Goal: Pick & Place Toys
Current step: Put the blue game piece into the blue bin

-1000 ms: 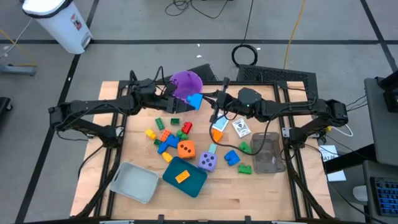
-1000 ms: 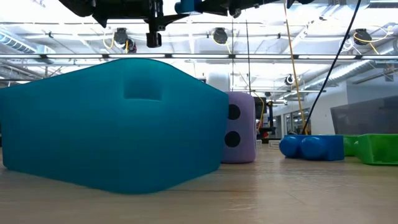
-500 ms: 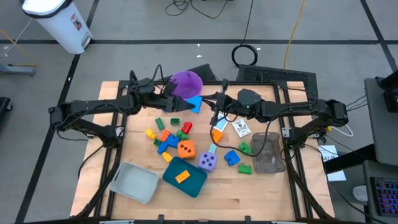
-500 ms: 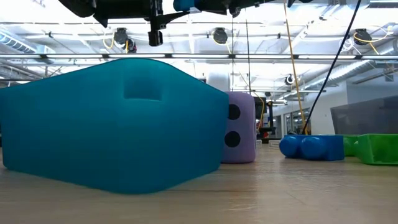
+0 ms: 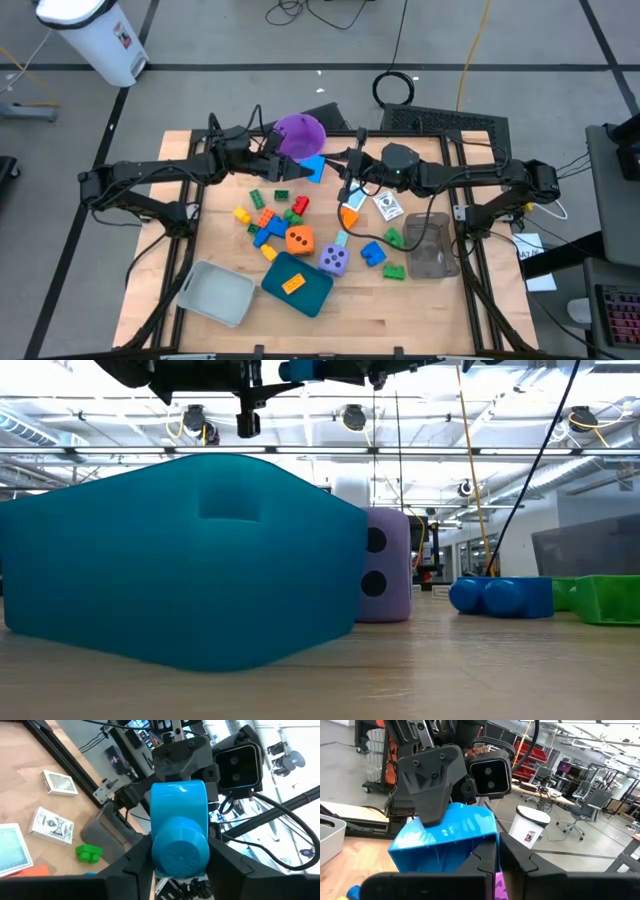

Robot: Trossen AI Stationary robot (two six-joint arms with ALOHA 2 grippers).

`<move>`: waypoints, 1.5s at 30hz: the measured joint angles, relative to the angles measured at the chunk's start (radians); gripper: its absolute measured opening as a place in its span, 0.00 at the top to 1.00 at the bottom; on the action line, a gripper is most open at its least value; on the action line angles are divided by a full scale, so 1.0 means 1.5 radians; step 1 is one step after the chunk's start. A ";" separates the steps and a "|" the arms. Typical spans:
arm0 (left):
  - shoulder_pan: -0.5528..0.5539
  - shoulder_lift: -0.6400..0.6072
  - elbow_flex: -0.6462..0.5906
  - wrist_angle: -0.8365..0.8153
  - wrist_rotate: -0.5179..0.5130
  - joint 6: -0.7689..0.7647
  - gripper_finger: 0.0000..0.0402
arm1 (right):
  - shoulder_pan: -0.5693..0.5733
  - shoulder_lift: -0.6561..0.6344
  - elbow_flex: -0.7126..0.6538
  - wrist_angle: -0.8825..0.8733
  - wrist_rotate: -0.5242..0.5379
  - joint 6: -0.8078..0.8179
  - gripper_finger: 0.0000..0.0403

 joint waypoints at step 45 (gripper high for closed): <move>-0.090 -0.418 0.000 -0.188 -0.131 0.335 0.63 | 0.036 -0.188 0.000 -0.237 0.002 0.396 0.59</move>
